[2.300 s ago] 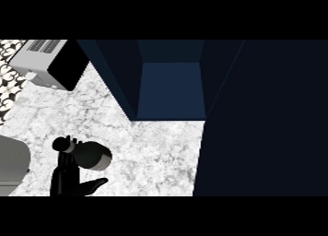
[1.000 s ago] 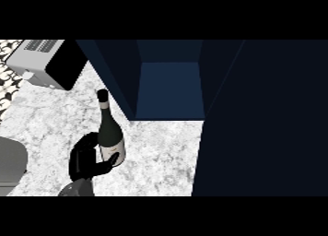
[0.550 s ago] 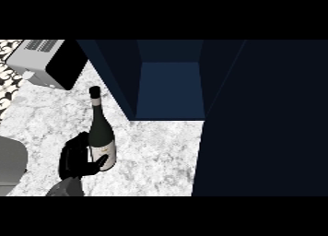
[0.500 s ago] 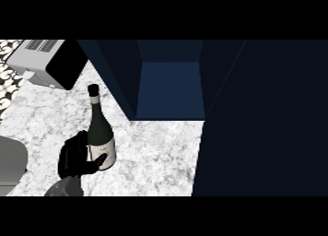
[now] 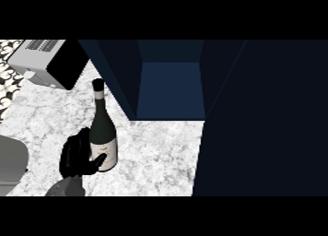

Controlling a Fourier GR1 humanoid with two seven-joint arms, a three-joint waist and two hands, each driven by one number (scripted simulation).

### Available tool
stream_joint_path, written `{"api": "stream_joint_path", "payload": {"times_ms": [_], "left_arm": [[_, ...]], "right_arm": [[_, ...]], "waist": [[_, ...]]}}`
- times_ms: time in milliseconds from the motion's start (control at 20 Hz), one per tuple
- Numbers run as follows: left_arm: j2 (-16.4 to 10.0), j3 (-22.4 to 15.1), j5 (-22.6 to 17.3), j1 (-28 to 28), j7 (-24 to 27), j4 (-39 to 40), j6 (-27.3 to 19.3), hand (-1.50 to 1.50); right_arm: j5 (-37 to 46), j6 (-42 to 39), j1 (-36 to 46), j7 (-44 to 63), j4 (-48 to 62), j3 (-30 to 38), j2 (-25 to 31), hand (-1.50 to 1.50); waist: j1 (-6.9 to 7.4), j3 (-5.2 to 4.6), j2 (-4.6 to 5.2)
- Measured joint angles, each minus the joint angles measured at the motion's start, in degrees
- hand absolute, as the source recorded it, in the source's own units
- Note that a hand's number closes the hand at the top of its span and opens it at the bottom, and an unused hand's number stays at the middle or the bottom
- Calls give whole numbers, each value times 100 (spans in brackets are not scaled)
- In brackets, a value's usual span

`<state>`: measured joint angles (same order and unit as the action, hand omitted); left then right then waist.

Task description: Pick up the wine, place it into the cabinet and close the cabinet

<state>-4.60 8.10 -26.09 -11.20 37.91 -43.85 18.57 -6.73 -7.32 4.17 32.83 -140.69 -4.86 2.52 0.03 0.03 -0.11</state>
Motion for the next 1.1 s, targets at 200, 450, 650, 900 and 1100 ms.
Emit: {"api": "stream_joint_path", "payload": {"times_ms": [200,450,650,900,1100], "left_arm": [[225,-335,131,217,-271,-737,-269,150],[367,-988,60,498,-710,-1613,-723,150],[424,-1639,-147,679,-1025,-2321,-1406,150],[448,-2287,-449,690,-1211,-2696,-2120,150],[455,-2847,-805,676,-1110,-2781,-2763,150]], "right_arm": [[7,16,38,59,13,-54,-23,-150],[-8,10,120,113,39,0,-19,-150],[-12,-39,2,-11,60,-11,-53,-150],[-108,-37,113,48,110,129,-3,-150],[-147,-91,135,103,95,238,64,-150]], "waist": [[9,-1,-3],[5,-1,-2],[0,-1,-1],[-11,-2,4],[-21,-3,6]]}}
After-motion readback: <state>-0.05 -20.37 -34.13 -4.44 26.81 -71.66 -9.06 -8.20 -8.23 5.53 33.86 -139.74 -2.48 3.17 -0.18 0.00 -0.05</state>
